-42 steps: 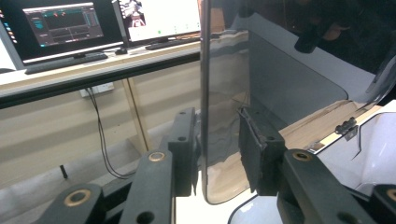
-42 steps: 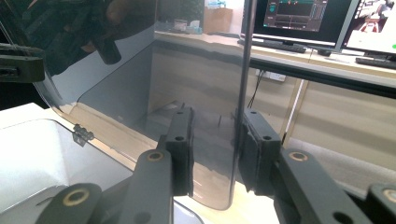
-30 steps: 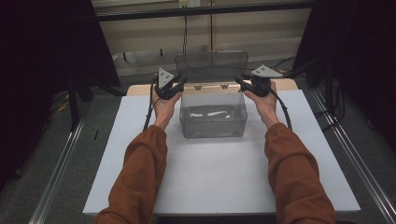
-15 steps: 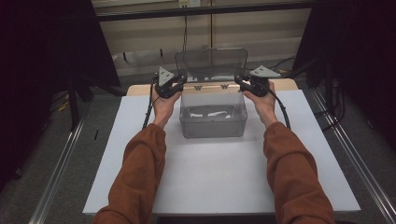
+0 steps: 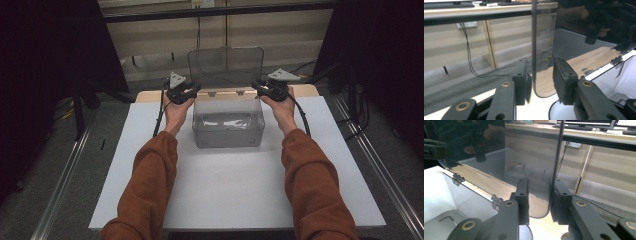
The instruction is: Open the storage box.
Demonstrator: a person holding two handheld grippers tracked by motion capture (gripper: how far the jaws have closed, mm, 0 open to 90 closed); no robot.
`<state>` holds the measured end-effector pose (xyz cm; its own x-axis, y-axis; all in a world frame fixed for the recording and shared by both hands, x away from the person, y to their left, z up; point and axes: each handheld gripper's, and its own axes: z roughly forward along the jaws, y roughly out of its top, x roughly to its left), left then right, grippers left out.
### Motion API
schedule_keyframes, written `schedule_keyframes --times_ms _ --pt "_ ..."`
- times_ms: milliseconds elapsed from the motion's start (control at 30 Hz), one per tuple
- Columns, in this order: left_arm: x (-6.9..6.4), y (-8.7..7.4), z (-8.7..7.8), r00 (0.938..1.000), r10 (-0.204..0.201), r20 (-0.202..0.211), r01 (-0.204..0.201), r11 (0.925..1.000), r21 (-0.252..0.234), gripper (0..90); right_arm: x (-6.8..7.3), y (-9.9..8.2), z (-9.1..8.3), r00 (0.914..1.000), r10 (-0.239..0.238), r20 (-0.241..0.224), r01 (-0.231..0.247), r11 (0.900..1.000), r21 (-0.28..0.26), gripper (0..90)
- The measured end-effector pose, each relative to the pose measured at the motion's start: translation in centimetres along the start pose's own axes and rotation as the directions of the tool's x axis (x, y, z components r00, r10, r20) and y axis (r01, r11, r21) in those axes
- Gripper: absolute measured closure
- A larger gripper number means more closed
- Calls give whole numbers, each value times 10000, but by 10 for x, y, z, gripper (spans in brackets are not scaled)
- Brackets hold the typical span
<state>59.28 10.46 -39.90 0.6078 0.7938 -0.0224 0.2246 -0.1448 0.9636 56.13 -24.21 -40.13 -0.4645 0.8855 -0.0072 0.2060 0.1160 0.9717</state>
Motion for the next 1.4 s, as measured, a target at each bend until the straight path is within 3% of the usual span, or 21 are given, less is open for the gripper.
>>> schedule_keyframes --times_ms 200,300,400,567,867,933,1067,1400 --pt "-3 0 5 9999 -168 -13 168 9997 176 626 -1 0 1 9999 129 -24 -129 9999 -27 712" --pt "-5 3 7 9999 -65 94 61 9993 375 615 -2 0 1 9999 109 -42 -109 9999 -26 714" --pt "-4 1 9 9994 -320 116 317 9992 242 614 -2 -1 1 9998 178 -69 -178 9998 -40 721" --pt "1 3 6 9981 -415 456 393 9981 466 646 -3 0 2 9995 300 -64 -300 9995 17 719" --pt "0 4 9 9956 -884 325 868 9951 476 656 -3 7 5 9977 675 59 -678 9959 599 713" --pt "1 6 9 9957 -866 313 844 9942 671 656 -4 9 6 9968 799 43 -800 9941 737 713" --pt "2 7 10 9939 -1028 389 1001 9927 670 660 -5 8 7 9947 1027 51 -1028 9919 742 715" --pt "6 10 12 9947 -913 470 858 9904 1086 671 -5 6 9 9942 1068 113 -1074 9907 833 718"
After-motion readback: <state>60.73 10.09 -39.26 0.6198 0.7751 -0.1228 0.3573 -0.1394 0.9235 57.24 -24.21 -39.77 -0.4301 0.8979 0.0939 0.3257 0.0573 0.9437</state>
